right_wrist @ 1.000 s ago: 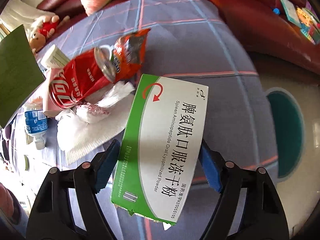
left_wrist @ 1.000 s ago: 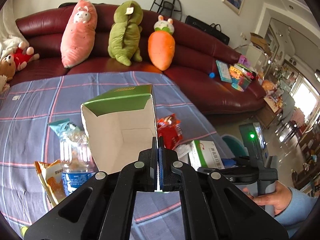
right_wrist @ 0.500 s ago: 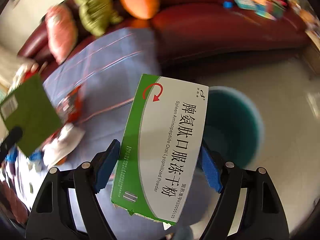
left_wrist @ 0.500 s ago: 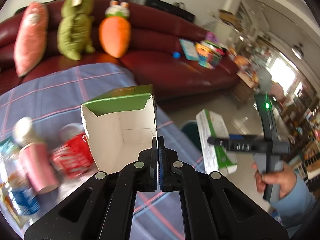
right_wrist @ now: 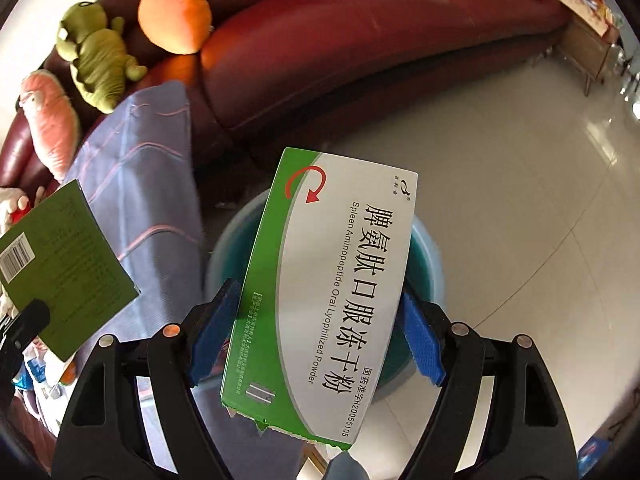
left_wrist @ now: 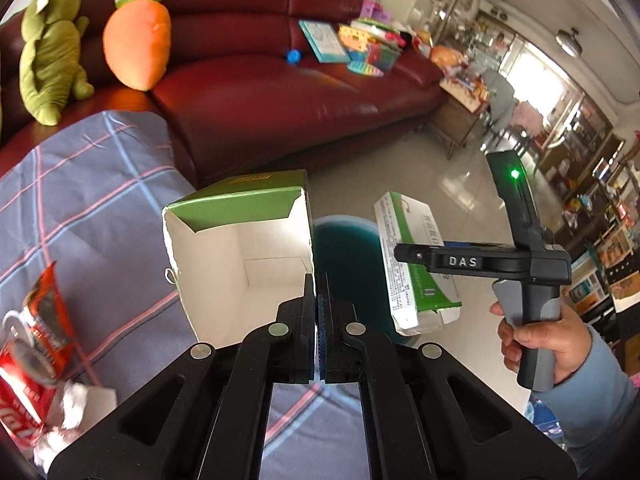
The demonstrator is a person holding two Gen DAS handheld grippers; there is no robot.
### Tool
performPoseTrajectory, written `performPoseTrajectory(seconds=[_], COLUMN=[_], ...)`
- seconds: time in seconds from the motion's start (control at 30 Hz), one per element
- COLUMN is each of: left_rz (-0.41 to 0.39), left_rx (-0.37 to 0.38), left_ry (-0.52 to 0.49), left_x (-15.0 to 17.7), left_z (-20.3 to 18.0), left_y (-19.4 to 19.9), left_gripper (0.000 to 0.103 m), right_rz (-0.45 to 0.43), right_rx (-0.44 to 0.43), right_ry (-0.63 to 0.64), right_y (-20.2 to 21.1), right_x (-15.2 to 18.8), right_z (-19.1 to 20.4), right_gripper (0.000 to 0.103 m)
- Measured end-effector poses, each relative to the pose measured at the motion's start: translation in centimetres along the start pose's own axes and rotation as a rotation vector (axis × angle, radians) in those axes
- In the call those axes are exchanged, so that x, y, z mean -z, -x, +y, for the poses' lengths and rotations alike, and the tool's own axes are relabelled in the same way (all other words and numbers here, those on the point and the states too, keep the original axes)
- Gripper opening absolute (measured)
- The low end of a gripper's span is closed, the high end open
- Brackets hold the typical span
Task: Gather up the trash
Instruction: 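Open the right tool over the teal bin while the left carries the green box, then open the left tool over the teal bin to drop the green box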
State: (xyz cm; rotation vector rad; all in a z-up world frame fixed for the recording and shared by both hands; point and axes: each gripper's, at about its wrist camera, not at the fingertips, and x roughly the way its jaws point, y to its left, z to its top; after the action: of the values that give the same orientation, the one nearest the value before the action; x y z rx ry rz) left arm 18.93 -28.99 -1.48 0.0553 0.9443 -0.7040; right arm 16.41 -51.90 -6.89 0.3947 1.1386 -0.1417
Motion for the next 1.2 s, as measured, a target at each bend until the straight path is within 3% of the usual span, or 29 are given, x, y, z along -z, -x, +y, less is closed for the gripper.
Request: performPoseTrajectory(seconds=[0.37,0.63,1.0,1.13,1.2], left_rz=[0.040,0.023,0.063,0.086,0.080], left_rx=[-0.015,0.022,0.068,0.082,0.064], left_ry=[-0.031,-0.063,-0.105,-0.095,-0.095], left_x=[-1.6,-2.6,-2.9,-3.8,-3.7], left_z=[-0.7,-3.5,-7.6,-8.4,-8.5], left_y=[-3.5,-3.6,-6.6,-7.4,-7.4], left_gripper=[0.001,0.001,0.002,0.007,0.022], right_rz=[0.088,0.069,-0.020,-0.028,-0.030], right_rx=[-0.046,-0.042,0.027,0.039,0.040], right_ry=[-0.043,-0.046,-0.099,-0.111,-0.118], right_y=[-3.7,-1.3,3.7,4.5,4.7], right_x=[-0.3,0.5,1.5,1.8,1.9], right_z=[-1.2,-3.0,-6.8,-7.3,-7.4], right_gripper=[0.075,0.078,0.082,0.082,0.082])
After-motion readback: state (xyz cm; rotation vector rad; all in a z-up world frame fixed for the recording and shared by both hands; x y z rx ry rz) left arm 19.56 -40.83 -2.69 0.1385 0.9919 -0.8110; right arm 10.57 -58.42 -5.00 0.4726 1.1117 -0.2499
